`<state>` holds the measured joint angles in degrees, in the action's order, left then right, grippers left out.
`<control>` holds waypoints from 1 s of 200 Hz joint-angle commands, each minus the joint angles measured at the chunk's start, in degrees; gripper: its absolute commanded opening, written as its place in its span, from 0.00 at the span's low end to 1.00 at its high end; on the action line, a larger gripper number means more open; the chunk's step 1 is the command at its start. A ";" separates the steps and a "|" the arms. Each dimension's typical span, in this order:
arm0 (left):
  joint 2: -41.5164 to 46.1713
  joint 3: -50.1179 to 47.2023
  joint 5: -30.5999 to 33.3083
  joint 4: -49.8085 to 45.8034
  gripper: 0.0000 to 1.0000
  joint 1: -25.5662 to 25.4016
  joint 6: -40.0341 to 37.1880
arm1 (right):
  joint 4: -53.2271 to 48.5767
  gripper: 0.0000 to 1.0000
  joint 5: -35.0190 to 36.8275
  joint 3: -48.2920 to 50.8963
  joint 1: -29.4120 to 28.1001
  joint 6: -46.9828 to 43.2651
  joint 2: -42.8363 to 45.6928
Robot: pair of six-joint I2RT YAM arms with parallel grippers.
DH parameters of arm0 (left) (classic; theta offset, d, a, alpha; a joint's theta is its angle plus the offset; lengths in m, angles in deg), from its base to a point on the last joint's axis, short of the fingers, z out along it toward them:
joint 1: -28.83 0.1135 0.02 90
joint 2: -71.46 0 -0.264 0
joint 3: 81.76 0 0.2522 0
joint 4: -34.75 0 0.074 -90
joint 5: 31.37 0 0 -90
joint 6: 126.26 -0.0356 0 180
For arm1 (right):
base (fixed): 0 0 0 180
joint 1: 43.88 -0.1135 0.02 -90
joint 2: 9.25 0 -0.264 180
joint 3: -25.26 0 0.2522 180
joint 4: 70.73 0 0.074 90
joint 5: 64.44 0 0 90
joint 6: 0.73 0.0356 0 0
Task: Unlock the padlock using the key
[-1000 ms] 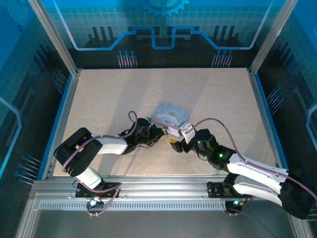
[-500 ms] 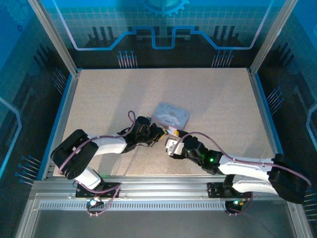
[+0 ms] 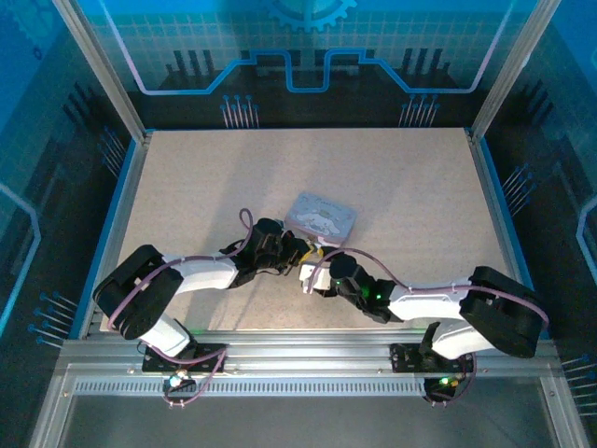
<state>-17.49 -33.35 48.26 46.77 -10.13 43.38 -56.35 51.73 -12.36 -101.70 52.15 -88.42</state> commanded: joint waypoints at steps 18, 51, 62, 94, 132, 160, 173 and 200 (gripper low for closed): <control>1.34 1.47 -1.67 2.32 0.00 -0.41 0.71 | 3.76 0.55 -0.24 -2.16 2.64 -0.10 -2.50; 1.21 1.64 -1.98 2.40 0.00 -0.39 0.80 | 4.20 0.47 -1.20 -2.77 4.10 -0.29 -3.22; 1.16 1.64 -1.94 2.49 0.00 -0.35 0.94 | 4.12 0.44 -1.44 -3.07 4.21 -0.29 -3.52; 1.09 1.73 -2.04 2.45 0.00 -0.39 0.95 | 3.86 0.38 -1.52 -3.72 4.26 -0.71 -4.49; 0.97 1.64 -2.18 2.81 0.00 -0.37 1.16 | 4.12 0.31 -1.19 -3.74 4.35 -0.67 -4.67; 0.95 1.56 -2.20 2.86 0.00 -0.36 1.18 | 4.29 0.22 -0.69 -4.05 4.30 -0.50 -5.06; 0.89 1.47 -2.30 3.04 0.00 -0.39 1.38 | 4.48 0.19 -0.33 -4.16 4.31 -0.41 -5.20; 0.93 1.36 -2.43 3.40 0.00 -0.36 1.57 | 5.02 0.12 0.49 -4.34 4.44 -0.29 -5.51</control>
<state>-17.49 -33.33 48.08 47.23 -10.11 43.90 -53.73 50.86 -15.18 -98.07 51.51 -93.17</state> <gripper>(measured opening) 0.051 0.145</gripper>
